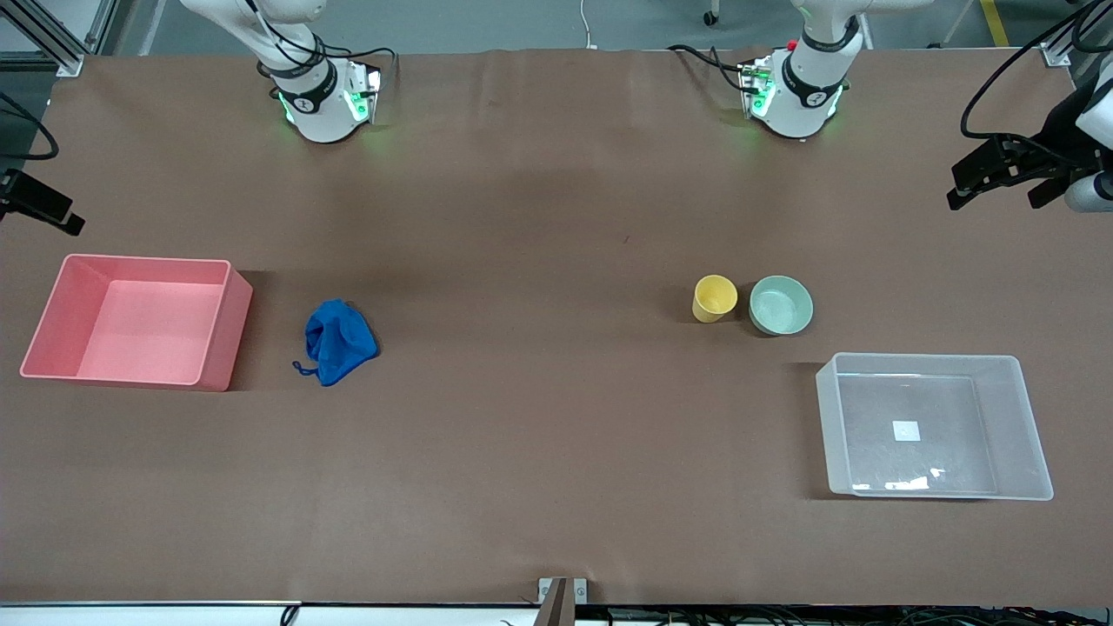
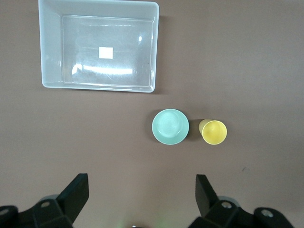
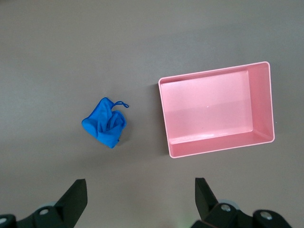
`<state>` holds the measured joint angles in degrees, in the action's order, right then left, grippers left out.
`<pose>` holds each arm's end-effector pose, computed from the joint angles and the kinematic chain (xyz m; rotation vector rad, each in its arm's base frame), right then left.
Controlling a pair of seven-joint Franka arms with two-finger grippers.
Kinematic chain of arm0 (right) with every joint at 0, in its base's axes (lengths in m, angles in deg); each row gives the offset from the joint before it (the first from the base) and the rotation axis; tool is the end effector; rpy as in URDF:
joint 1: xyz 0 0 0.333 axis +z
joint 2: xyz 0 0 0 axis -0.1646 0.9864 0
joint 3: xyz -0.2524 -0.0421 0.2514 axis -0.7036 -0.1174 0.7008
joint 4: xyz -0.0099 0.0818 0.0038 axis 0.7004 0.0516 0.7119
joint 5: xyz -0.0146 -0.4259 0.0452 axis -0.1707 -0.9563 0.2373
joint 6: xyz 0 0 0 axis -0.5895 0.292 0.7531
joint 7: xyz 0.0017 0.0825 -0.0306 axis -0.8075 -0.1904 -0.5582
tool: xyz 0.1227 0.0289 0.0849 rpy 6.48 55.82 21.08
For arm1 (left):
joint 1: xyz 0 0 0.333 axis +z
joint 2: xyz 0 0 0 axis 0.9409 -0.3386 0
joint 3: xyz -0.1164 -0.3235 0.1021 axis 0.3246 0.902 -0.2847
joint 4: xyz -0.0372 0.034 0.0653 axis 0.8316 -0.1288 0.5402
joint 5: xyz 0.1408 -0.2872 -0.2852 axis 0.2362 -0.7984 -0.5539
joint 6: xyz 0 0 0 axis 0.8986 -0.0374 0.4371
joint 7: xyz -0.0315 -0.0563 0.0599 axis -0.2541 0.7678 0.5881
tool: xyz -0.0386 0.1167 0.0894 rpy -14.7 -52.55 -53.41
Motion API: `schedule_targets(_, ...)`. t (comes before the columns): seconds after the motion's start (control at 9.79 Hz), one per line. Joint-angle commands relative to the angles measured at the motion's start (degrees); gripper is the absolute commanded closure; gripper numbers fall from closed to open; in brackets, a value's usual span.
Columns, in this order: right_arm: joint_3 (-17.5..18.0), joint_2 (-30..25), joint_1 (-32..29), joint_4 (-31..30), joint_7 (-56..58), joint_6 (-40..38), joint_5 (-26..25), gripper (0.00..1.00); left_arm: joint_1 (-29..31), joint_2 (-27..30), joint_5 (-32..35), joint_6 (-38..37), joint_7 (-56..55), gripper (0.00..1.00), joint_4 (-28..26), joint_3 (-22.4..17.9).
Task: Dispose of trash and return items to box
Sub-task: 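Reach the right gripper to the blue cloth while the left gripper reaches the bowl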
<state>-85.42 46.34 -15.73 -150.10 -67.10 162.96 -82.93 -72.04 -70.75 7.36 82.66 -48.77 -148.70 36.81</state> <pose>0.5816 -0.0572 0.6605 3.1101 -0.3197 -0.0179 0.5645 -0.0475 0.6623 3.1181 0.0163 0.0088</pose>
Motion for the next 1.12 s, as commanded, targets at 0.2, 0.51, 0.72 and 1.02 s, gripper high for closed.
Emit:
schedule_targets(0.2,0.17,-0.39,-0.51,-0.34,0.49,-0.18,0.79,0.00,-0.71,-1.29,-0.59,0.04,0.93,0.00,-1.62,-0.84)
schedule_targets(0.51,0.60,1.00,0.80,0.36,0.57,0.17,0.62,0.00,-0.36,-1.04,-0.77,0.04,1.02,0.01,-2.59,-0.75)
schedule_targets(0.72,0.52,3.02,6.05,-1.82,0.40,2.53,0.01,0.00,-0.36,0.88,-0.77,1.17,0.93,0.02,-7.22,-0.75)
schedule_targets(1.02,0.52,4.00,8.01,-18.02,-0.13,21.81,-0.09,0.00,-0.45,7.21,-0.86,12.04,0.93,0.03,-24.95,-0.66)
